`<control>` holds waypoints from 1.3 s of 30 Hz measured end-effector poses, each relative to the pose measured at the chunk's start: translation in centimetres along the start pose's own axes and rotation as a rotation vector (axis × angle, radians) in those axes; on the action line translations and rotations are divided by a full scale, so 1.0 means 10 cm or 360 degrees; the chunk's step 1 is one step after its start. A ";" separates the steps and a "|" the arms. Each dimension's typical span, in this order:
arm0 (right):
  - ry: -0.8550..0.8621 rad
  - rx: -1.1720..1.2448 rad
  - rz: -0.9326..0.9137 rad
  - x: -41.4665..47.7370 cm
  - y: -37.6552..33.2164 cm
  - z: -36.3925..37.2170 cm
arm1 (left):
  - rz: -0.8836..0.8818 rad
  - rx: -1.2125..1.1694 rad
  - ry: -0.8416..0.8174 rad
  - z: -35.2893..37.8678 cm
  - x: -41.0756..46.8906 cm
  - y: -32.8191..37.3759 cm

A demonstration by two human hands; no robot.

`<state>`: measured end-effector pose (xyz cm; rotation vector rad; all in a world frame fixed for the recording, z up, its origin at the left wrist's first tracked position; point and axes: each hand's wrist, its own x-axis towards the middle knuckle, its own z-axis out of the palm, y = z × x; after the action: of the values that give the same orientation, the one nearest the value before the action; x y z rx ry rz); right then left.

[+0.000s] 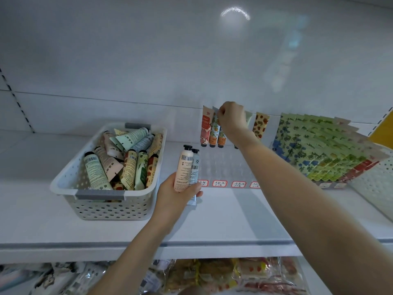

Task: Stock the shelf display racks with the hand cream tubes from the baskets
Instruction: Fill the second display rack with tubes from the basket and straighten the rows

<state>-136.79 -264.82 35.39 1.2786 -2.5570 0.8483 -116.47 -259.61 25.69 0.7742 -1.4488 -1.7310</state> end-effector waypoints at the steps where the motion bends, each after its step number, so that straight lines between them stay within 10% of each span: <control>1: -0.0002 0.0007 0.0004 -0.01 0.00 0.00 | 0.0002 -0.0003 -0.0002 0.00 0.00 0.00; 13: 0.0035 0.0750 -0.0022 -0.46 0.04 -0.35 | 0.0027 0.0027 0.0022 0.01 -0.12 0.16; 24: -0.0538 0.1388 -0.0043 -1.40 -0.05 -0.63 | 0.0145 0.0048 -0.0072 0.19 -0.39 0.50; 39: -0.0350 0.1695 0.0111 -1.76 0.04 -0.92 | 0.0020 -0.0239 -0.0107 0.18 -0.83 0.69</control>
<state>-127.13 -247.55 36.17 1.5296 -2.2917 2.3799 -112.29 -252.31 32.74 0.6311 -1.3464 -1.8481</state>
